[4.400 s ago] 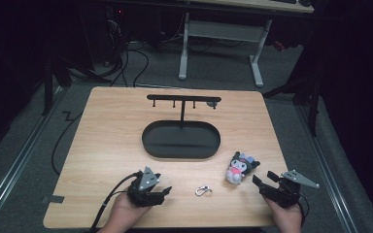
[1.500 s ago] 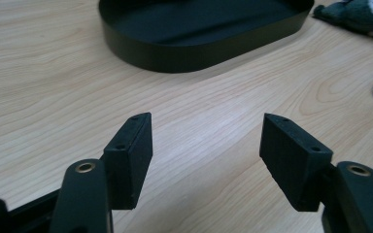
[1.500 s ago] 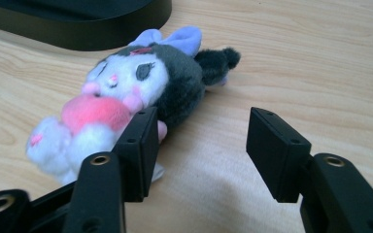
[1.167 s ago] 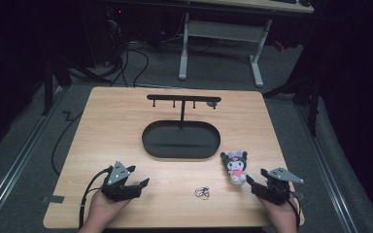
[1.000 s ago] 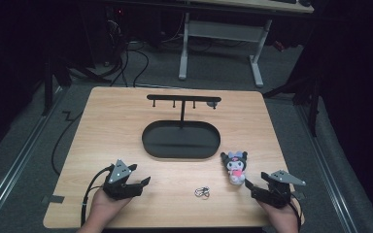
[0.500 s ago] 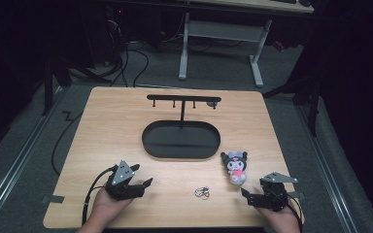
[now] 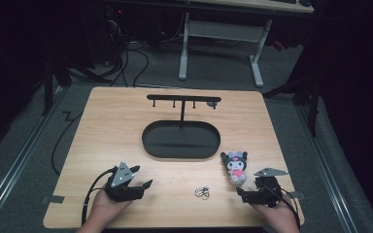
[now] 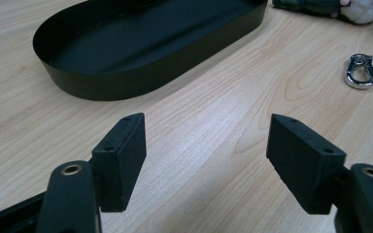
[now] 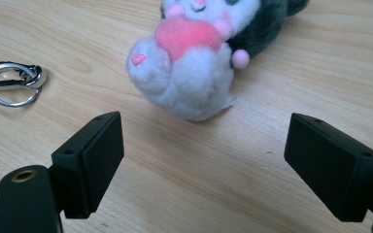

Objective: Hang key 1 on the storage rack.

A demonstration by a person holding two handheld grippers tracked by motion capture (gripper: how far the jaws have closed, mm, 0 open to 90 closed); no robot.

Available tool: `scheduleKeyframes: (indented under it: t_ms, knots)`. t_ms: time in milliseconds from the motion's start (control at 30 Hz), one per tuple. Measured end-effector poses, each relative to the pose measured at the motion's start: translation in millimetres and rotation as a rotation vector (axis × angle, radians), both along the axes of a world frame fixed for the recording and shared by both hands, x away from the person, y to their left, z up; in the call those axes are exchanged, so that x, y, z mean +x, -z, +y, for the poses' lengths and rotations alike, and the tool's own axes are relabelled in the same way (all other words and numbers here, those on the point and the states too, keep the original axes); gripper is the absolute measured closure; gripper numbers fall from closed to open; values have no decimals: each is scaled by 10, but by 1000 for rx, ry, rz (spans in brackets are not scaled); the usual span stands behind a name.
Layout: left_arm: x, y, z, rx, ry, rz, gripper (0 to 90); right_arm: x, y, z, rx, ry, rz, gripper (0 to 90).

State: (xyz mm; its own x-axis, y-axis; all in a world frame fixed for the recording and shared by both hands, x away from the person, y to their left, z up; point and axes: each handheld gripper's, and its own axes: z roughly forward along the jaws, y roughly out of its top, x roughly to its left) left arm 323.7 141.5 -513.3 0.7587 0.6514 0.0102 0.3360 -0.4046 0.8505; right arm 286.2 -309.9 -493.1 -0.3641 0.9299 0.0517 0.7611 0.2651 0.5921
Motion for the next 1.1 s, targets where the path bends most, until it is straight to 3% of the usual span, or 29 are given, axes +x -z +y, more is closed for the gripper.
scheduleKeyframes:
  t_ms: [367,600,867,967,1100]
  knots:
    - [0,24,-26,20,10,2,315,86,-35,123,-77,-54,89,156]
    - [3,33,-30,27,13,5,315,157,-56,160,-73,-70,175,157]
    - [1,41,-46,33,24,6,314,235,-79,264,-117,-84,277,165]
    - [-1,41,-48,37,30,7,314,313,-124,312,-130,-92,286,152]
    - [0,43,-49,38,35,7,315,447,-177,353,-101,-42,283,155]
